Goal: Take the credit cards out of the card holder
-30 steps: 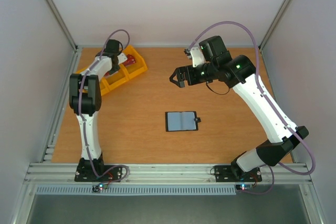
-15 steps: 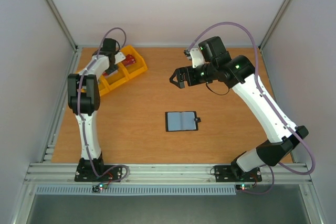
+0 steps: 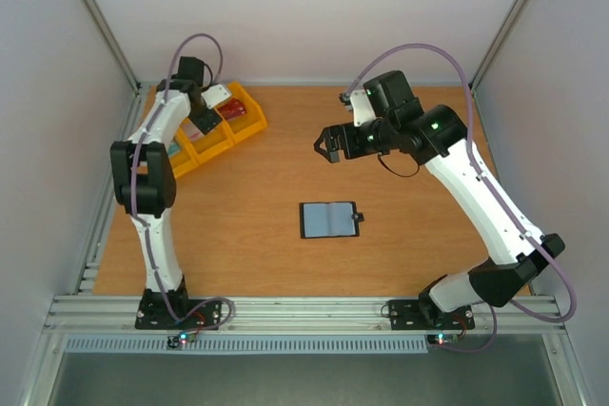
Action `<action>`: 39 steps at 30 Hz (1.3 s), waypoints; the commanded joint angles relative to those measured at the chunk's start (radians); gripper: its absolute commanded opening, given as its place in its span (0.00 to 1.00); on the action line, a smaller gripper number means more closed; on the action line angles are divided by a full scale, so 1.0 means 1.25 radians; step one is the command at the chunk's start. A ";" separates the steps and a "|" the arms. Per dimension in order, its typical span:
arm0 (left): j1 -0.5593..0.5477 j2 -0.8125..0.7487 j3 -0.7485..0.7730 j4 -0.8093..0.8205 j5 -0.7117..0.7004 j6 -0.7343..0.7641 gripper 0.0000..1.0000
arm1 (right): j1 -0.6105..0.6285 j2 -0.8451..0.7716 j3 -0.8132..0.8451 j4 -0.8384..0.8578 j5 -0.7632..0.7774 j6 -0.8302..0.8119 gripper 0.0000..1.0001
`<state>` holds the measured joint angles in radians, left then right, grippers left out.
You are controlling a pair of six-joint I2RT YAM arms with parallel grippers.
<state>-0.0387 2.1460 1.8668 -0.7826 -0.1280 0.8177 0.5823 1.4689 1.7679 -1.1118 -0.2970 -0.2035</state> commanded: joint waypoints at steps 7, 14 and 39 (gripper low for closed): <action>0.005 -0.249 0.021 -0.210 0.258 -0.170 0.99 | -0.005 -0.022 -0.188 -0.126 0.423 -0.004 0.97; 0.005 -0.350 -0.063 -0.320 0.372 -0.221 1.00 | -0.006 0.084 -0.379 -0.033 0.281 0.001 0.90; 0.004 -0.415 -0.205 -0.313 0.413 -0.293 1.00 | 0.076 0.454 -0.360 0.077 0.287 0.025 0.63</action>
<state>-0.0387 1.6547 1.6161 -1.1912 0.3706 0.4702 0.6655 1.9587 1.3289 -1.0504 -0.0071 -0.1944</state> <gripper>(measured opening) 0.995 0.716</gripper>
